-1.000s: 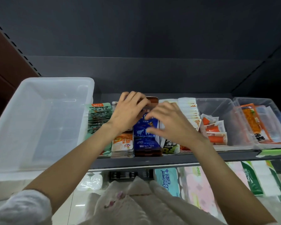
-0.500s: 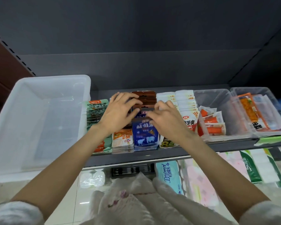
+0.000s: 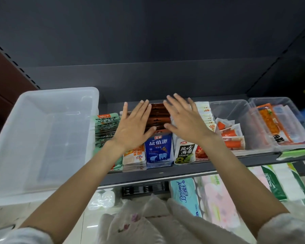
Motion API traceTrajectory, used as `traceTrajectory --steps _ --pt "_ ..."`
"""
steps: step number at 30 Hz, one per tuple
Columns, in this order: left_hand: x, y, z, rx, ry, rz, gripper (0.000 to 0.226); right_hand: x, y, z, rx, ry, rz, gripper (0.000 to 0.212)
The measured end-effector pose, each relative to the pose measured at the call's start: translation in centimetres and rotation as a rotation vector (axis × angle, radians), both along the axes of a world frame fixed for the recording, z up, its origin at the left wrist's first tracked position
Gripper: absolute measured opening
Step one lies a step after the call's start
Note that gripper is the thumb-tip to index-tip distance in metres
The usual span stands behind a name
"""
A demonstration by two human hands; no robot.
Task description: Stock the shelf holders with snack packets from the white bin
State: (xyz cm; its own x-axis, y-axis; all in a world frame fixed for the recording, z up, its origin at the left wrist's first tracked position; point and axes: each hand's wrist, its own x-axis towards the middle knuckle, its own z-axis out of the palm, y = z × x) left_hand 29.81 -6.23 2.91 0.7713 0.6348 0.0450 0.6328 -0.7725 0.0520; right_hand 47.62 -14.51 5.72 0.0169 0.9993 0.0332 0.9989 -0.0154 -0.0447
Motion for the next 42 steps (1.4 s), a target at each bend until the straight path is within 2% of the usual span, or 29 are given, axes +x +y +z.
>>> traceTrajectory --steps 3,6,9,11,13,14,17,19,25,28,30,33,35,39,42 --pt "1.4 -1.1 -0.5 0.175 0.175 0.045 0.073 -0.3 0.3 -1.0 -0.122 -0.068 0.016 0.081" --pt "2.9 -1.8 -0.2 0.231 0.242 0.053 0.072 -0.2 0.3 -1.0 -0.120 -0.024 0.018 0.082" --pt "2.6 -2.2 0.5 0.218 0.054 0.089 0.069 0.0 0.9 -0.3 0.016 0.103 -0.012 0.065" --pt "1.4 -2.4 0.6 0.229 -0.151 0.158 0.056 0.3 1.6 0.0 0.128 0.148 -0.052 0.052" --pt "0.3 -2.3 0.5 0.235 -0.234 0.203 0.041 0.6 2.6 0.2 0.169 0.152 -0.060 0.043" --pt "0.0 -2.2 0.6 0.219 -0.209 0.208 0.039 0.6 3.0 0.2 0.167 0.138 -0.040 0.039" --pt "0.2 -2.7 0.8 0.171 0.031 0.165 0.049 0.3 3.7 -0.1 0.168 0.115 0.046 0.025" --pt "0.3 -3.1 0.3 0.197 0.086 0.126 0.047 0.3 4.0 -0.2 0.184 0.075 0.073 0.027" --pt "0.8 -3.3 -0.5 0.216 0.035 0.135 0.041 0.1 4.6 -0.2 0.169 -0.010 0.111 0.033" --pt "0.3 -3.2 -0.3 0.229 -0.152 0.191 0.038 0.2 3.6 0.1 0.328 0.056 0.135 0.016" --pt "-0.4 -2.9 -0.1 0.224 -0.205 0.242 0.033 0.3 2.8 0.1 0.344 0.008 0.168 0.007" --pt "-1.1 -2.3 0.4 0.135 -0.091 0.283 0.042 0.1 2.1 -0.4 0.154 -0.140 0.168 0.027" --pt "-1.3 -2.2 0.3 0.094 -0.016 0.295 0.037 -0.3 2.1 -0.5 0.071 -0.176 0.154 0.035" --pt "-0.7 -2.7 -0.2 0.185 -0.003 0.243 0.012 -0.9 2.1 -0.3 0.082 -0.136 0.145 0.019" --pt "-0.3 -2.7 -0.5 0.239 -0.088 0.249 0.011 -0.9 2.1 -0.1 0.135 -0.129 0.121 0.012"
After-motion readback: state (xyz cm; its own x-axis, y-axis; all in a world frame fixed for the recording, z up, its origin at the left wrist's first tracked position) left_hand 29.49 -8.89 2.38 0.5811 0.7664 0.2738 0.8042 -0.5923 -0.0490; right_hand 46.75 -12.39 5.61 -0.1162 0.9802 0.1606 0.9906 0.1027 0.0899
